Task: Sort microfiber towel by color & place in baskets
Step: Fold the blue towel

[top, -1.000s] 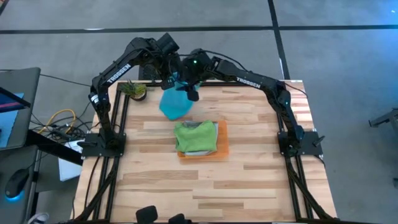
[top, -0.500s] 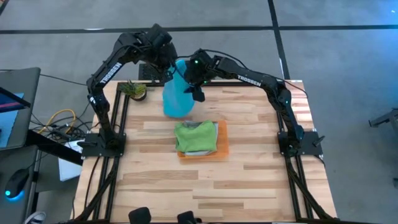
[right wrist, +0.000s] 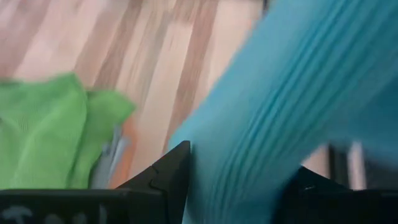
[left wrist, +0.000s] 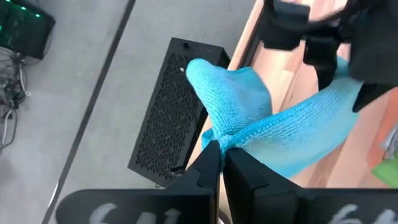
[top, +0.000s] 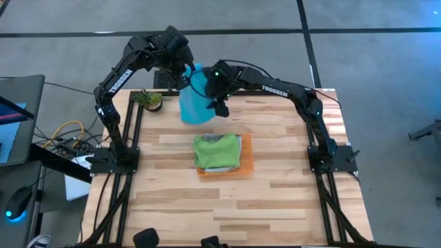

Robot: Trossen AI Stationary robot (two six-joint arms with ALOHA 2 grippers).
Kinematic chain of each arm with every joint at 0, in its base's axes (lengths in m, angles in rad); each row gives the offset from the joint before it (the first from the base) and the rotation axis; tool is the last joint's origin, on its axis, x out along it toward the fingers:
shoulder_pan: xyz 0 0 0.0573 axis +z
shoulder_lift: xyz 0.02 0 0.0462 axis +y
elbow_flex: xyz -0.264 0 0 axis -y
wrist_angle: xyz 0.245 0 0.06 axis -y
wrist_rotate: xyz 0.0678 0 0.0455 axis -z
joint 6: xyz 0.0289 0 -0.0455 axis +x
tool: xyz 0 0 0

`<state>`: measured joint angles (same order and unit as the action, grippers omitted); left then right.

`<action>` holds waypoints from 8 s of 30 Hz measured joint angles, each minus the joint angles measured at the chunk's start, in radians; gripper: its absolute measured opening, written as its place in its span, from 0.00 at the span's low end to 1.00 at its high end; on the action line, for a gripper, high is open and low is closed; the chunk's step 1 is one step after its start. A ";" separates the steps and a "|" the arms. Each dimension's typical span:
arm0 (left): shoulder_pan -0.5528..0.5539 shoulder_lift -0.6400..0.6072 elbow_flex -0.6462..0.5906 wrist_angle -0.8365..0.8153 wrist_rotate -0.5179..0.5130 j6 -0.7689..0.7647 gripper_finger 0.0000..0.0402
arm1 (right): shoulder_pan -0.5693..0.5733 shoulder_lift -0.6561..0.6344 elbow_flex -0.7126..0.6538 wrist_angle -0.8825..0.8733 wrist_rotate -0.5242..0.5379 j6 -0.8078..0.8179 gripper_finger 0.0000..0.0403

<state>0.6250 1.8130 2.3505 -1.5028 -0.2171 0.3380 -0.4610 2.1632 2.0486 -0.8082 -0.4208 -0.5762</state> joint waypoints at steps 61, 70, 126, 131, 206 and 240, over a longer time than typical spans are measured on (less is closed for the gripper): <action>0.026 0.006 -0.197 0.186 -0.103 -0.191 0.00 | -0.189 -0.317 -0.034 -0.283 0.599 -0.001 0.01; 0.046 0.007 -0.197 0.181 -0.094 -0.163 0.00 | -0.194 -0.316 -0.034 -0.261 0.646 0.002 0.01; -0.250 0.007 -0.787 0.193 0.306 -0.358 0.00 | 0.010 -0.321 -0.519 -0.386 0.326 0.212 0.01; -0.181 0.007 -0.787 0.226 0.248 -0.358 0.00 | -0.025 -0.321 -0.519 -0.320 0.373 0.240 0.01; -0.054 0.098 -1.036 0.513 0.156 -0.221 0.23 | -0.162 -0.491 -0.610 -0.146 0.341 0.341 0.44; 0.074 0.021 -1.036 0.538 0.043 -0.076 0.06 | -0.146 -0.490 -0.610 -0.146 0.341 0.368 0.42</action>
<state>0.6987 1.8336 1.3148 -0.9649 -0.1741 0.2625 -0.6071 1.6730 1.4384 -0.9537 -0.0800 -0.2081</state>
